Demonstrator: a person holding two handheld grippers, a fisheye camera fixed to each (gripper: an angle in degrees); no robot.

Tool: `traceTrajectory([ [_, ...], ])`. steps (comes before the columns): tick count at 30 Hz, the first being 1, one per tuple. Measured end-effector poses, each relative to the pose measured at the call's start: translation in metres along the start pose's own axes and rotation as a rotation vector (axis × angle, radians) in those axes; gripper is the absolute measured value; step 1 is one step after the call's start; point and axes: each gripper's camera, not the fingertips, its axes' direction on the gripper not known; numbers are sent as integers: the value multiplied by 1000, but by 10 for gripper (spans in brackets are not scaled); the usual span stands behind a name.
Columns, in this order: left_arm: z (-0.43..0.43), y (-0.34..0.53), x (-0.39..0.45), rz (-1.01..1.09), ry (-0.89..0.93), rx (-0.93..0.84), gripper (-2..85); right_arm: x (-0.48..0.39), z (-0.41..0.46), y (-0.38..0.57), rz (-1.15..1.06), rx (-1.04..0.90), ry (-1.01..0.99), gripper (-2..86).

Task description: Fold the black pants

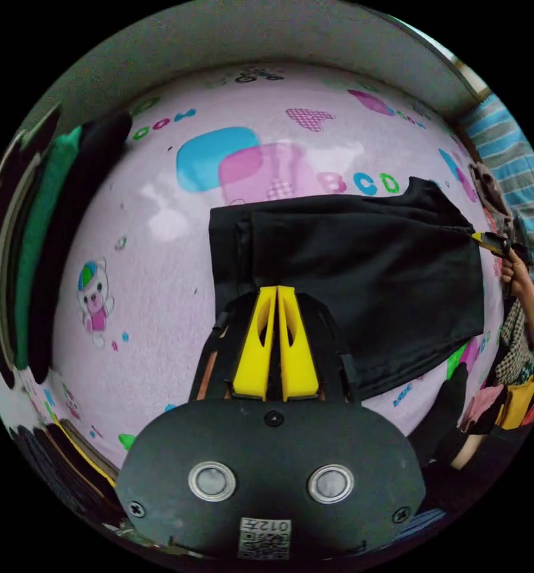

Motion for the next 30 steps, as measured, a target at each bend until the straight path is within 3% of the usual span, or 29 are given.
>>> traceTrajectory([
  [7, 16, -72, 72, 256, -174, 72, 0, 56, -26, 52, 121, 168, 1, -3],
  [12, 5, -83, 111, 235, -177, 187, 5, 83, -30, 81, 146, 201, -11, -3],
  [15, -17, -46, 157, 361, -3, 309, 11, 101, -31, 91, 179, 215, -72, -3],
  [19, -13, 46, 264, 731, 123, 320, 31, 113, -29, 93, 204, 200, -72, -2],
  [24, 17, 143, 353, 1068, 64, 336, 77, 115, -30, 97, 185, 198, -45, -3],
  [30, 49, 181, 386, 1225, -103, 343, 104, 131, -33, 114, 198, 237, -103, -3],
])
